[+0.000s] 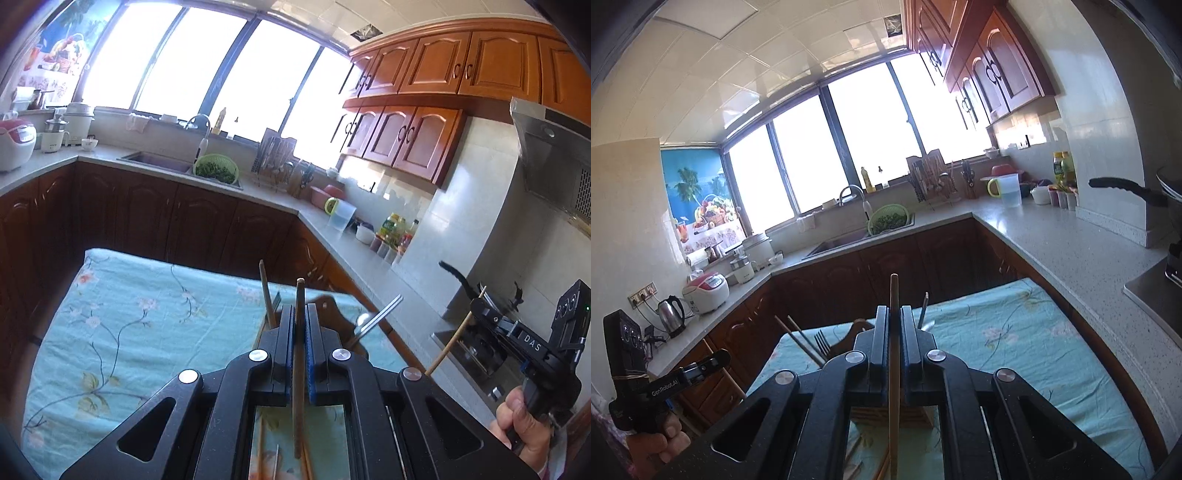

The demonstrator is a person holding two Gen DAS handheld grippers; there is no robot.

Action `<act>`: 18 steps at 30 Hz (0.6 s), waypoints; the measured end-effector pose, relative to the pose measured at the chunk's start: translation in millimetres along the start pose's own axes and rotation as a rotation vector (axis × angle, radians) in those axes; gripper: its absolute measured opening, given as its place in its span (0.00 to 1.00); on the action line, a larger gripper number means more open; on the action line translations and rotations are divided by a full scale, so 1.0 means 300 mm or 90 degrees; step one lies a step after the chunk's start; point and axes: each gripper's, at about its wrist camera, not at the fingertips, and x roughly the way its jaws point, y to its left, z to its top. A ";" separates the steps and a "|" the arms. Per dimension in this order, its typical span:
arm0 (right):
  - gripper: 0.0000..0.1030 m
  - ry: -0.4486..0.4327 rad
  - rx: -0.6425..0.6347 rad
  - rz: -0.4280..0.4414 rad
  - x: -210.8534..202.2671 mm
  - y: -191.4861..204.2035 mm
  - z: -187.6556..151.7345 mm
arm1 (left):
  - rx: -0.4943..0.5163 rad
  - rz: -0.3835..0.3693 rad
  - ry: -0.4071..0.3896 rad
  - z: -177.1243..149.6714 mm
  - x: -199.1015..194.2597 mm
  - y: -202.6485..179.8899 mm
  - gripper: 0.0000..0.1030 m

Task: Organize utensils
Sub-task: 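Lift both wooden chopsticks, insert them into the holder and open both tools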

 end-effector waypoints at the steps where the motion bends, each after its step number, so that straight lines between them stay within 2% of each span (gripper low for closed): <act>1: 0.05 -0.013 0.000 0.000 0.012 0.005 0.024 | 0.000 0.002 -0.016 0.024 0.008 -0.005 0.03; 6: 0.05 -0.055 0.002 -0.002 0.084 0.012 0.111 | -0.011 0.007 -0.090 0.112 0.070 -0.016 0.03; 9: 0.05 -0.062 0.000 -0.002 0.132 0.013 0.124 | -0.013 0.022 -0.123 0.125 0.129 -0.017 0.03; 13: 0.05 -0.074 -0.013 -0.011 0.190 0.015 0.084 | -0.014 0.030 -0.137 0.064 0.217 -0.016 0.03; 18: 0.05 -0.075 -0.010 -0.018 0.234 -0.001 -0.002 | -0.014 0.041 -0.114 -0.050 0.307 -0.008 0.03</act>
